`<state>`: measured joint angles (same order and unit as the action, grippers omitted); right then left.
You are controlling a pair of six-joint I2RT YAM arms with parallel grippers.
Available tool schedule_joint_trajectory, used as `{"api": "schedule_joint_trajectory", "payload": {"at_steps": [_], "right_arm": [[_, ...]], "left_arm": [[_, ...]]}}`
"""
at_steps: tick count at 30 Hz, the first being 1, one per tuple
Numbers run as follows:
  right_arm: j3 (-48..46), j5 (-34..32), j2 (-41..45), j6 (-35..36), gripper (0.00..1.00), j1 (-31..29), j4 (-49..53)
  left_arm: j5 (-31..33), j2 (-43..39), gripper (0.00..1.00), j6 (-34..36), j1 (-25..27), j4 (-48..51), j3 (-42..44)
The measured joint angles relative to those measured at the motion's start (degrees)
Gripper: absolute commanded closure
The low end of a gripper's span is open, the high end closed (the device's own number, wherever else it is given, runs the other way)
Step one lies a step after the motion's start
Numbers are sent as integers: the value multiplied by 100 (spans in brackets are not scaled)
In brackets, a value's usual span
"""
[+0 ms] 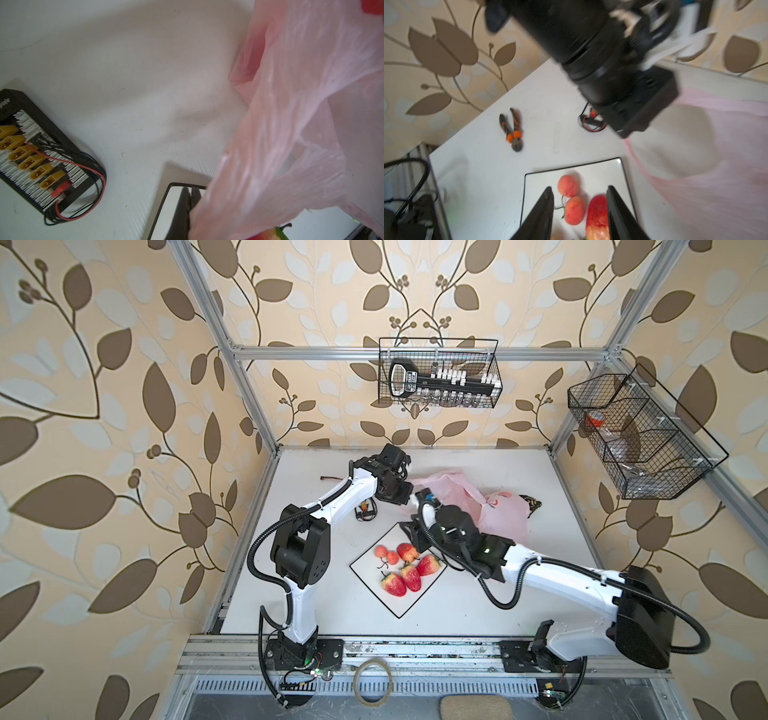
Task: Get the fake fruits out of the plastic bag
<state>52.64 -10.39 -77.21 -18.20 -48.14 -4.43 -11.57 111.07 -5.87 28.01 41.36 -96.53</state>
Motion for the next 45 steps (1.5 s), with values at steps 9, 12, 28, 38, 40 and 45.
{"api": "schedule_joint_trajectory", "payload": {"at_steps": [9, 12, 28, 38, 40, 45], "right_arm": [[-664, -332, 63, -750, 63, 1718, 354], [-866, -437, 72, -920, 58, 2140, 490], [-1344, -151, -164, -1268, 47, 3834, 896], [-1237, 496, -715, -1460, 47, 3923, 682], [-1211, 638, -796, -1530, 47, 3982, 597], [-1202, 881, -741, -1696, 47, 4157, 291]], "left_arm": [[-24, -186, 100, 0, 0, -20, 186], [-22, -350, 100, 2, 0, -22, 315], [-160, -868, 100, 0, 387, -166, 1156], [-155, -634, 100, -28, 393, 170, -365], [-195, -278, 100, -31, 435, 177, -1657], [-407, 1075, 100, 24, 933, 378, -5064]]}}
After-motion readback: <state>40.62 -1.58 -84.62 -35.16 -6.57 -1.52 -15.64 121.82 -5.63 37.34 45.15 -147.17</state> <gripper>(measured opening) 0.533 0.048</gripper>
